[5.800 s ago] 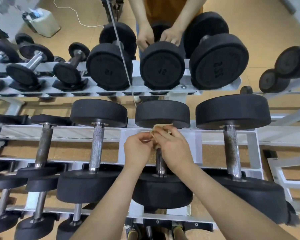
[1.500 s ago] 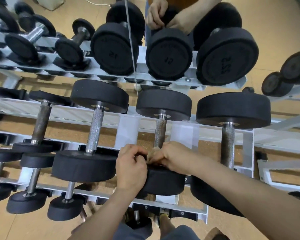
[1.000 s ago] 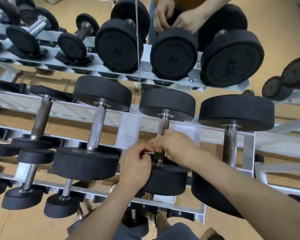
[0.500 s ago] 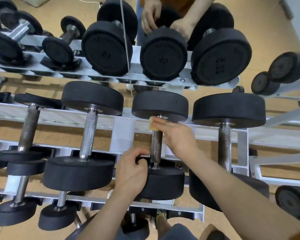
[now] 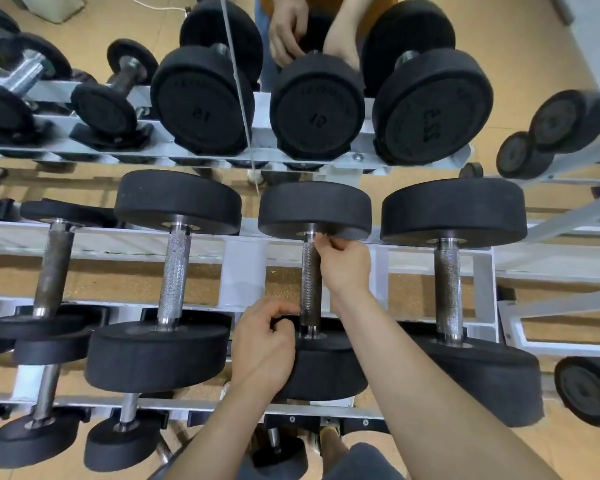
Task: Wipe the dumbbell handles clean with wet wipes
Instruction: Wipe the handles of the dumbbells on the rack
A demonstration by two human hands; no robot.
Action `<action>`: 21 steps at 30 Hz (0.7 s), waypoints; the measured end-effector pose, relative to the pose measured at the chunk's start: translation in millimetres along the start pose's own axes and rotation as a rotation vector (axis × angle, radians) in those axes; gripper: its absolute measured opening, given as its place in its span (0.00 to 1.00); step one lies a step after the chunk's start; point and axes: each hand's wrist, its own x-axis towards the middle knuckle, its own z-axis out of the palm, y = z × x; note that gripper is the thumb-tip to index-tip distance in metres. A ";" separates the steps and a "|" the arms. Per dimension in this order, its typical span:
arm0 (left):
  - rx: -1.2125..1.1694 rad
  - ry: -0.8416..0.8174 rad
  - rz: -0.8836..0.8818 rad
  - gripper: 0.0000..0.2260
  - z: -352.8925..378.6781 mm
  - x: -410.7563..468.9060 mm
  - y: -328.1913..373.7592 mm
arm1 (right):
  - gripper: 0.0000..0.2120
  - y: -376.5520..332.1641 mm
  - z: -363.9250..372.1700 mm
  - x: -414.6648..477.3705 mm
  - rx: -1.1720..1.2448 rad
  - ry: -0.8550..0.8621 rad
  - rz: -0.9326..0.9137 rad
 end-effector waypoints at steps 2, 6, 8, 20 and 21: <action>0.011 -0.010 -0.004 0.19 -0.5 0.2 1.7 | 0.12 0.3 1.9 -0.3 -0.032 -0.020 -0.021; 0.090 -0.055 -0.027 0.14 -0.2 1.7 1.2 | 0.19 13.5 -22.1 -15.2 -0.308 -0.162 -0.195; 0.117 -0.079 -0.034 0.13 -0.8 2.5 2.1 | 0.20 20.1 -34.8 -25.4 -0.550 -0.254 -0.245; 0.148 -0.077 -0.077 0.10 -6.4 -9.8 -4.4 | 0.21 30.8 -38.9 -0.3 -0.910 -0.422 -1.057; 0.123 -0.088 -0.110 0.15 -8.5 -15.1 -8.0 | 0.22 36.5 -48.6 -5.2 -0.904 -0.536 -1.010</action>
